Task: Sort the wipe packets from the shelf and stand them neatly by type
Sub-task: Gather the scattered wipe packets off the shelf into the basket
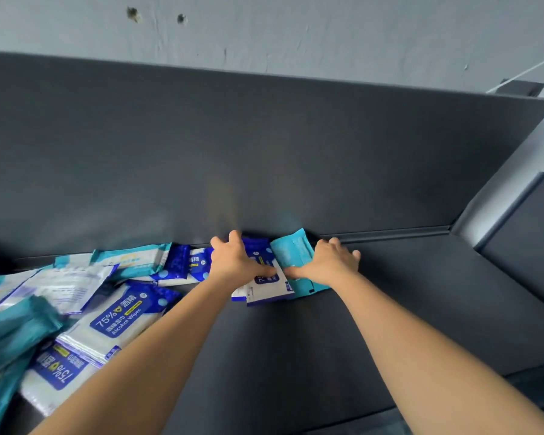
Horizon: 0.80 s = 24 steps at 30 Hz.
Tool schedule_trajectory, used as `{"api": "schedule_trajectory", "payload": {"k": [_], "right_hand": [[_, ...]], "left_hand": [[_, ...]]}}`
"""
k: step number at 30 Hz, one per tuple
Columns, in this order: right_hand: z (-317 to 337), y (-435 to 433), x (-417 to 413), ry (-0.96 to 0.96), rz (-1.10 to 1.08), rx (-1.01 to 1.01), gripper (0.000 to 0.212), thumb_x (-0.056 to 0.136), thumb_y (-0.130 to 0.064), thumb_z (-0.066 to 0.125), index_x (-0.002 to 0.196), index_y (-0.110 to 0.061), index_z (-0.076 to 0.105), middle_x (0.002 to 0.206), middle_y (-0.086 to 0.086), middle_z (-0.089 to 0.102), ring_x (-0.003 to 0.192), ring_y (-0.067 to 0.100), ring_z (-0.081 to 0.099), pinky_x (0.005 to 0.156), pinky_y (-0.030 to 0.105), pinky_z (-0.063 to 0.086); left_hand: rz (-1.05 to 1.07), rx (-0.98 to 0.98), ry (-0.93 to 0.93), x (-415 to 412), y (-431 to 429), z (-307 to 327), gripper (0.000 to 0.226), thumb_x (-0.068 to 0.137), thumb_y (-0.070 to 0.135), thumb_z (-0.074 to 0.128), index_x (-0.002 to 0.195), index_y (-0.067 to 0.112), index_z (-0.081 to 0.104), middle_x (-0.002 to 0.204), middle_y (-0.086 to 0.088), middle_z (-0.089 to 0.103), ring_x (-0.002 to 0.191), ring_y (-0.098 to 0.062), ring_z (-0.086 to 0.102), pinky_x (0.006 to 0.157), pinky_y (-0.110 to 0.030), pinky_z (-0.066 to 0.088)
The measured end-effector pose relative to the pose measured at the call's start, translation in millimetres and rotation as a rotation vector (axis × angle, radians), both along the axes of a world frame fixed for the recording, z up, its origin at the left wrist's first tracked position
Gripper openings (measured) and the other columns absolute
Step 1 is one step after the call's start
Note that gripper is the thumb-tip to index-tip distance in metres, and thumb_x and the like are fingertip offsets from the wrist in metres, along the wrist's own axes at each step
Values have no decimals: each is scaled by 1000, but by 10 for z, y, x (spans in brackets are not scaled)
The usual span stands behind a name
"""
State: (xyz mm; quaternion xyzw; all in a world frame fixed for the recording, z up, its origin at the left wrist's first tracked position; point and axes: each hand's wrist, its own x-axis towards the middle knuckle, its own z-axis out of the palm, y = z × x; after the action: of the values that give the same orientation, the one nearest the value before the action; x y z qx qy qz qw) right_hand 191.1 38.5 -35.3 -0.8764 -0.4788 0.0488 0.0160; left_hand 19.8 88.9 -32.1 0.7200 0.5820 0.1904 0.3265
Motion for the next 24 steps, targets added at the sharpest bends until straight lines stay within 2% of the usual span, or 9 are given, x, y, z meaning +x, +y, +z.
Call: {"api": "schedule_trajectory", "payload": {"k": [2,3,6,8,10,13,18,21,24], "right_hand": [[18,-44,-19,7,27,-36,104,52,-90,55,128,-19,51,131,5,47,122,25,45,95,43,32],[21,-81,-16,7,40,-31,104,50,-91,55,126,-21,51,130,5,46,122,26,43,94,42,33],[12,-208,-15,81,97,26,94,51,-87,60,118,-21,52,124,5,48,117,25,45,86,38,40],[11,-301,-25,197,126,119,71,61,-74,67,107,-21,53,114,-1,56,103,21,54,77,33,46],[21,-422,-59,335,118,237,52,70,-57,71,103,-22,50,104,-6,59,90,18,58,68,31,48],[18,-633,-132,450,48,409,44,79,-44,70,106,-18,47,102,-5,56,87,18,55,66,31,44],[26,-1085,-169,539,-79,709,34,87,-34,66,108,-17,46,107,-2,59,85,16,56,60,28,44],[84,-1408,-224,520,-149,890,30,87,-31,66,104,-17,46,99,-5,59,84,16,57,63,28,44],[141,-1786,-357,489,-218,1045,27,86,-31,68,98,-17,49,89,-14,56,77,7,57,57,20,43]], "left_hand": [[30,-81,-92,-25,-38,21,95,61,32,90,136,15,33,133,-11,30,97,-22,47,85,-31,44],[42,-115,-123,-50,-50,27,96,62,30,89,138,16,31,134,-11,32,99,-22,47,85,-31,45],[80,-170,-226,-107,-100,14,97,64,21,89,140,18,29,126,-9,49,103,-25,59,89,-40,53],[121,-162,-323,-95,-201,9,101,67,10,85,146,17,22,115,-6,58,95,-24,64,86,-44,55],[172,-171,-469,-53,-315,17,110,70,-2,80,151,23,10,119,-5,55,94,-24,64,85,-44,55],[224,-251,-707,7,-491,50,118,71,-12,74,152,32,0,123,-4,51,91,-25,67,78,-45,58],[203,-311,-976,132,-806,87,117,73,-15,72,152,34,0,98,2,58,82,-24,69,75,-49,58],[145,-337,-1057,209,-992,154,116,74,-9,75,151,38,1,103,3,62,80,-23,71,75,-54,57],[47,-330,-1066,221,-1235,197,114,73,-3,78,149,40,5,109,5,61,80,-20,72,77,-54,57]]}}
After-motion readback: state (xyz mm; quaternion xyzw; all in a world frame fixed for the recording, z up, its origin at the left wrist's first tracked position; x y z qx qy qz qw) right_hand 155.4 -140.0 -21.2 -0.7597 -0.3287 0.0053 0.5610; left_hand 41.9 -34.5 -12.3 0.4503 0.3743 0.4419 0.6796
